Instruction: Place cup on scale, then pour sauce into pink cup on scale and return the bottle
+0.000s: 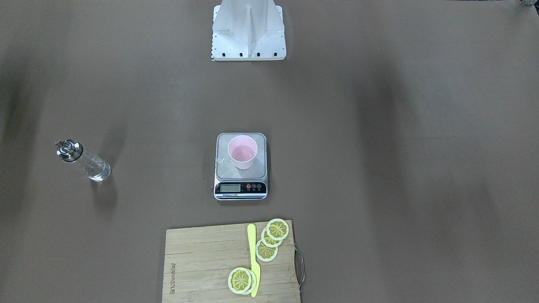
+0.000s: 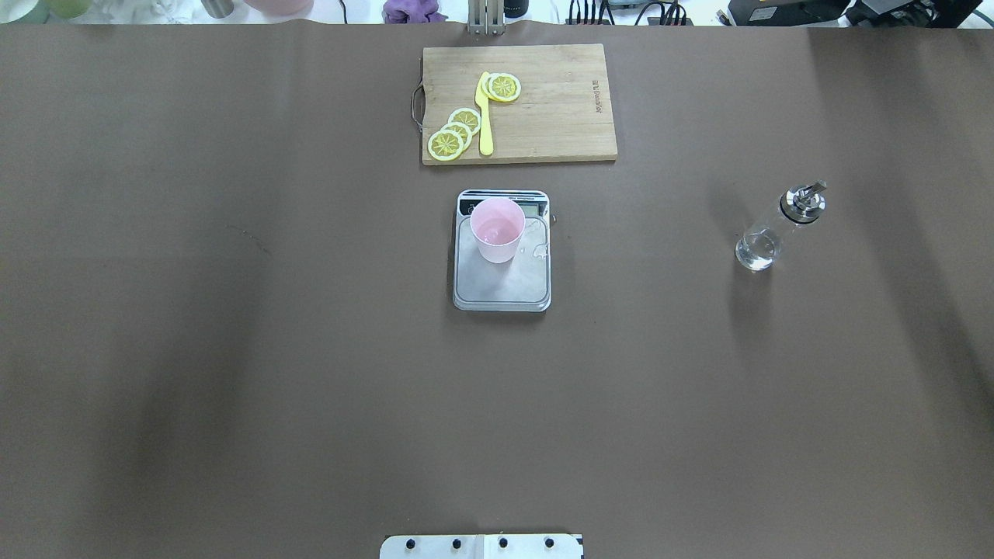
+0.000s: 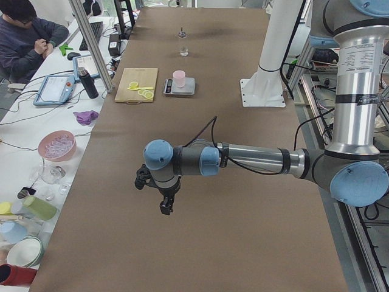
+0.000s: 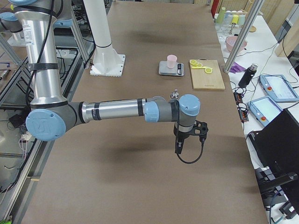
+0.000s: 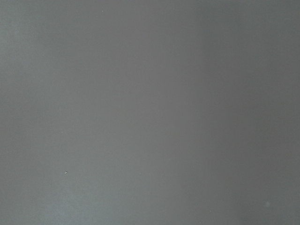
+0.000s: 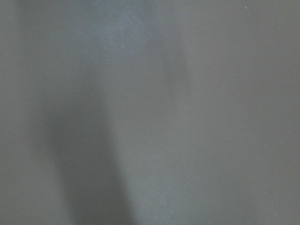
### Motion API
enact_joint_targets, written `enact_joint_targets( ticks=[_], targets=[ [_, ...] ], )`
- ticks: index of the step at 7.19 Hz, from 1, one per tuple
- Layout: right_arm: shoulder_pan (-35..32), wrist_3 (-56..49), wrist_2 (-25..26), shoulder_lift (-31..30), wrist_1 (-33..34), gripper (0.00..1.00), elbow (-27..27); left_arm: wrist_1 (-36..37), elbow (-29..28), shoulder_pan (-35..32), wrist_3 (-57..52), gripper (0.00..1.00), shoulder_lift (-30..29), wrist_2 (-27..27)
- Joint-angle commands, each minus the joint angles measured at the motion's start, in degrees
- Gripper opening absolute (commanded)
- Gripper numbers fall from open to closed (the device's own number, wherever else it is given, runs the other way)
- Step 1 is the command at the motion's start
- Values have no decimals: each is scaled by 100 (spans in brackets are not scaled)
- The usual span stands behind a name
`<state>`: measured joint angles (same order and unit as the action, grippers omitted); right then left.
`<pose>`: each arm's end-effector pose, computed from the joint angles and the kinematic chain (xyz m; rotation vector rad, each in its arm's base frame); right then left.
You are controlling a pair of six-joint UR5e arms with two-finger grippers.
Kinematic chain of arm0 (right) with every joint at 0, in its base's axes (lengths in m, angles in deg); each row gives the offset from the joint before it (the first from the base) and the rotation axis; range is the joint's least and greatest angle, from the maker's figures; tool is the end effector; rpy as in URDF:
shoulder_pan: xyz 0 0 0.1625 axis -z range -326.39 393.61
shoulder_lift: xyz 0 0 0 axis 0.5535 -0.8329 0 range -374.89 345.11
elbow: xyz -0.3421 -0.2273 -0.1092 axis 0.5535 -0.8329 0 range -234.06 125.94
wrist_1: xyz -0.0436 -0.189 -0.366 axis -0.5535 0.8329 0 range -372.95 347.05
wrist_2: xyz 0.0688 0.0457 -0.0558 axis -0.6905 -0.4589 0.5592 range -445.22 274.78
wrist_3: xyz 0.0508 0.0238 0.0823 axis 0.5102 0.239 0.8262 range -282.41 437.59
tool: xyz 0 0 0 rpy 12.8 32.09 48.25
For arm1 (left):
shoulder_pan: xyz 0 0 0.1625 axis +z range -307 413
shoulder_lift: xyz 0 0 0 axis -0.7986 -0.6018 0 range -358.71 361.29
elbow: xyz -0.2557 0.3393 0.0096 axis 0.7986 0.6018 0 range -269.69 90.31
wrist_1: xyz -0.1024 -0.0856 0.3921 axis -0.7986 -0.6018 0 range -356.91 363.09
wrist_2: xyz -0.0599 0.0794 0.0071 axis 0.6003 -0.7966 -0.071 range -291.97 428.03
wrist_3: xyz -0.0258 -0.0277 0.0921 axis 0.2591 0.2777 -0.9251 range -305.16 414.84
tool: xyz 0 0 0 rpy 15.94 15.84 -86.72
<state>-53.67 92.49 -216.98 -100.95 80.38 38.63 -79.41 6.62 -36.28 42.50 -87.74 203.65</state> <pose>0.0420 -0.5251 0.6098 -0.0573 -0.7295 0.1819 -0.0561 -0.4810 0.6242 0.0452 0.7970 0.2007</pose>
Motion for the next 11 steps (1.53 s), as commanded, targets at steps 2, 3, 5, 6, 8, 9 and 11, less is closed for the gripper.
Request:
enact_joint_targets(
  ticks=[2, 3, 5, 6, 8, 9, 11],
  targets=[
    [8, 65, -7, -112, 10, 100, 3, 427, 116, -46, -41, 98, -132, -26],
    [8, 57, 19, -112, -16, 100, 4, 515, 168, -63, -32, 98, -140, -44],
    [8, 13, 2, -130, -148, 100, -13, 551, 160, -72, -41, 98, -141, -70],
    [8, -13, 2, -156, -148, 100, -14, 551, 160, -72, -32, 98, -141, -70],
    [8, -22, -7, -235, -148, 100, 100, 542, 160, -72, -15, 98, -140, -53],
    [69, -22, 28, -235, -148, 100, 257, 525, 160, -72, 12, 98, -132, -53],
    [105, -22, 28, -235, -148, 100, 320, 525, 134, -72, 29, 98, -140, -53]
  ],
)
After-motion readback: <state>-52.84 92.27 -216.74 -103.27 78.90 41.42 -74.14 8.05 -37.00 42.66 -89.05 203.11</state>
